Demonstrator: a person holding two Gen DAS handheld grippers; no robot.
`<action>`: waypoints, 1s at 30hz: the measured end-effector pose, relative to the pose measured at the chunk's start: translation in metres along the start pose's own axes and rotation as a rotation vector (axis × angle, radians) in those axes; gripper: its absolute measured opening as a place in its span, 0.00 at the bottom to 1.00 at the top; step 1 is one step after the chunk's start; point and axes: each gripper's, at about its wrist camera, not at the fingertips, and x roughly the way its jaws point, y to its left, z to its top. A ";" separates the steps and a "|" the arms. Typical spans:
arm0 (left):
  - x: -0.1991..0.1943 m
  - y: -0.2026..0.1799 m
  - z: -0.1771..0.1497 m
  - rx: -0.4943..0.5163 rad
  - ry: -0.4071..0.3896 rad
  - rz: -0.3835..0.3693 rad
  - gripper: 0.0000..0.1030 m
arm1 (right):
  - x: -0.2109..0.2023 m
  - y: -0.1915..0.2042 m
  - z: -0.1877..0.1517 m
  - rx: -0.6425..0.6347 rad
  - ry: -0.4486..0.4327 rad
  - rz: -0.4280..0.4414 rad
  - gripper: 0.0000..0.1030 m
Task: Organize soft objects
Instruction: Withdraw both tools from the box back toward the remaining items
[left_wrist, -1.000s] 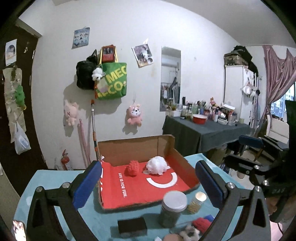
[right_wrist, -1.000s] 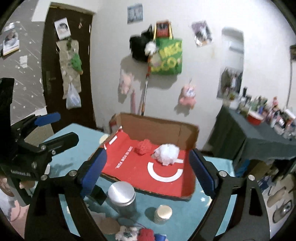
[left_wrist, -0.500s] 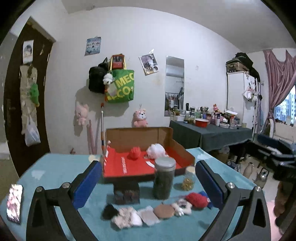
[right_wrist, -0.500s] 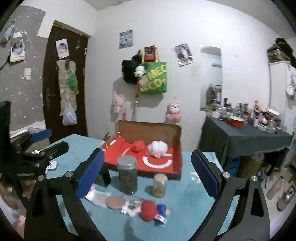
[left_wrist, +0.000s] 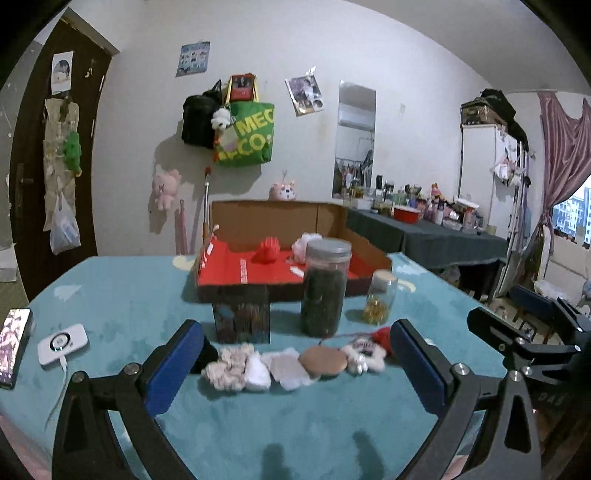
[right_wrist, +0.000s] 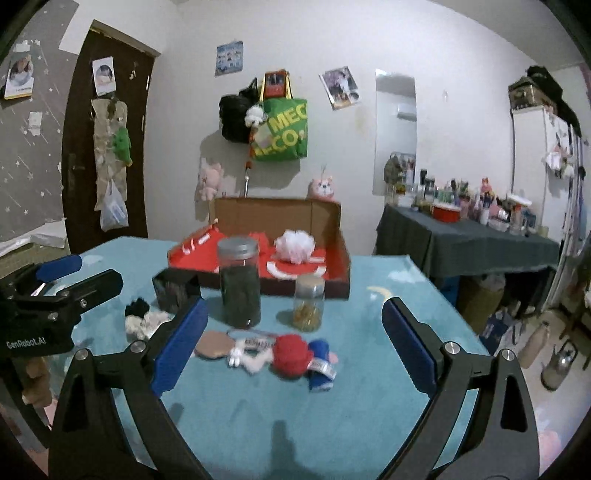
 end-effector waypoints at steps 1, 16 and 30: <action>0.002 0.000 -0.003 -0.003 0.007 0.003 1.00 | 0.002 0.001 -0.004 -0.001 0.005 -0.007 0.94; 0.049 0.015 -0.052 -0.012 0.172 0.053 1.00 | 0.052 -0.003 -0.071 0.072 0.190 -0.046 0.94; 0.059 0.038 -0.038 -0.018 0.215 0.078 1.00 | 0.068 -0.006 -0.071 0.059 0.220 -0.053 0.94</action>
